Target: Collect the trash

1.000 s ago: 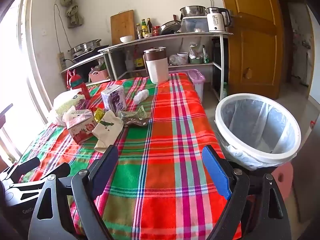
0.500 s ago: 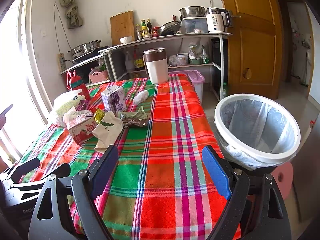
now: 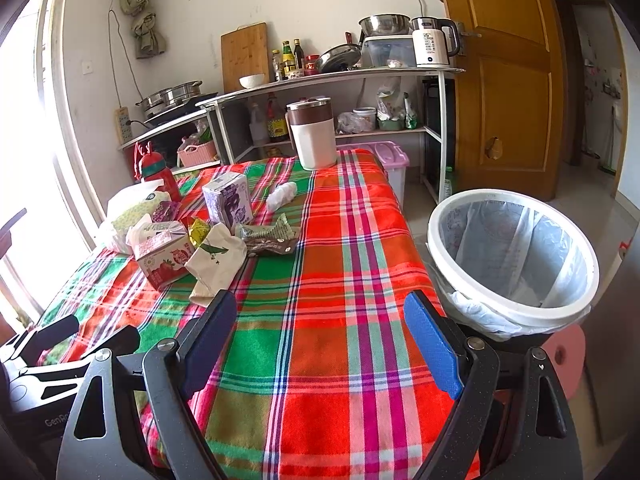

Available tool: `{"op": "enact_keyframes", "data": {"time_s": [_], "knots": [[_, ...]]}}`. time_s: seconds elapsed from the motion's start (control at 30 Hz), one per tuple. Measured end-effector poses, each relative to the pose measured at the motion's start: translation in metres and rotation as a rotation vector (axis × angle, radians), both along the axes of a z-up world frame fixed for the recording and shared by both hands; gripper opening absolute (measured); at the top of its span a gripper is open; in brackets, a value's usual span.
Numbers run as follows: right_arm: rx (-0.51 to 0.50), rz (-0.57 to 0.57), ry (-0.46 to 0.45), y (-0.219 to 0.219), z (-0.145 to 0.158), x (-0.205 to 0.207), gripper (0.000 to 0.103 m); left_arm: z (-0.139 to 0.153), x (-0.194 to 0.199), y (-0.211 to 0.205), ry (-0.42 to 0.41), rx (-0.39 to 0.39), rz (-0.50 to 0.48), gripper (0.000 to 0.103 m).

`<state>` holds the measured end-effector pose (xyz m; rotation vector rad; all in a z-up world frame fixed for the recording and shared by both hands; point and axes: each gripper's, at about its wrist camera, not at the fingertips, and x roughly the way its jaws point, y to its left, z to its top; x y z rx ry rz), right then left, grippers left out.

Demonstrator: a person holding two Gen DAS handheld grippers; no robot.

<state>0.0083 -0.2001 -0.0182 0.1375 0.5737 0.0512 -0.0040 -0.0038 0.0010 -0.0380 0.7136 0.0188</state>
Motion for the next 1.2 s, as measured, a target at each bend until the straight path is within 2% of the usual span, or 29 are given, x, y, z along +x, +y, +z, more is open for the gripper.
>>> {"op": "enact_keyframes", "data": {"time_s": [1.2], "knots": [[0.000, 0.001, 0.005, 0.0009, -0.0019, 0.0014, 0.086, 0.0004, 0.0000, 0.0014, 0.003, -0.009, -0.005, 0.102]]}}
